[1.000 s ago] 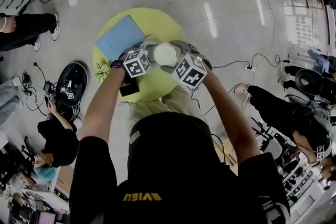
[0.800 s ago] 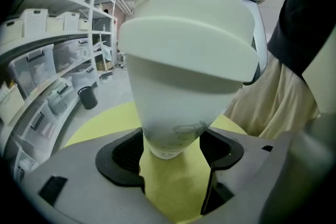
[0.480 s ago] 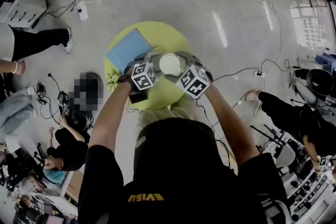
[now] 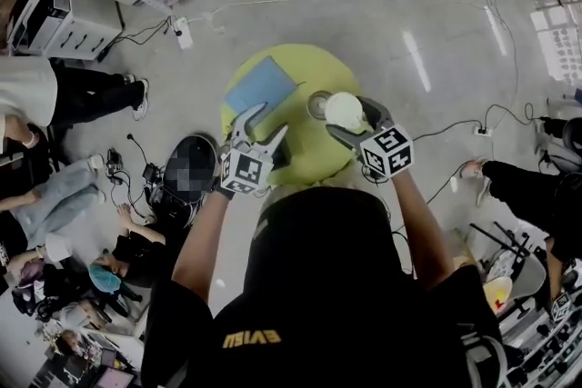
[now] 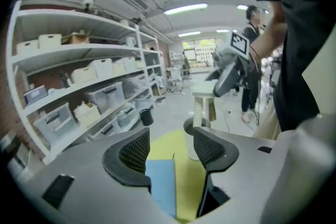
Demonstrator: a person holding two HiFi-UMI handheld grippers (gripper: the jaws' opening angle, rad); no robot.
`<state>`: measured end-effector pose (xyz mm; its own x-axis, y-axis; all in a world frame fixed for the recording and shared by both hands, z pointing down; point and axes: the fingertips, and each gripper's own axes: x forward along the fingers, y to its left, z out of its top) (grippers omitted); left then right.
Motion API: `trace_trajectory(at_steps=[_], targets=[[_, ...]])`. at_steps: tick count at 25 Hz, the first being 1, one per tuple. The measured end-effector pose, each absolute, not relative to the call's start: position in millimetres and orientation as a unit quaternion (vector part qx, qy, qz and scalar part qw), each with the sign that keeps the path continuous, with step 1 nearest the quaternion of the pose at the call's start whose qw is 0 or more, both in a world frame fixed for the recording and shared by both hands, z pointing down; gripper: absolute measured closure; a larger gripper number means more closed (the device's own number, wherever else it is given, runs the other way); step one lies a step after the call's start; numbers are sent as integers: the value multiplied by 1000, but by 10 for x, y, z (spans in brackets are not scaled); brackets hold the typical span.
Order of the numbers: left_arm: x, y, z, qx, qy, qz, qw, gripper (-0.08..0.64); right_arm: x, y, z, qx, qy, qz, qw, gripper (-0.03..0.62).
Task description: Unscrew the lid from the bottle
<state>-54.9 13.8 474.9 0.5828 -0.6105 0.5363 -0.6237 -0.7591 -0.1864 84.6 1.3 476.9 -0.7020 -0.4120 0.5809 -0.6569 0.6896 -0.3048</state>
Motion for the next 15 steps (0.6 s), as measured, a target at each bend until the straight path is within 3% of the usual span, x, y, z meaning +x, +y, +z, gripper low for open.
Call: trace_trajectory(at_steps=[4,8,15], targets=[[-809,203,4317,878,-427,204,76,313,965,-26,4619,343,-872,305,174,167],[-854,336,4152,874,-446,169,98,337,1052,10,4513,357,-858,346,125,167],[-1106,301,3990,861,-476,136,118,353,1040,76,4429,360,-851,368,105,167]])
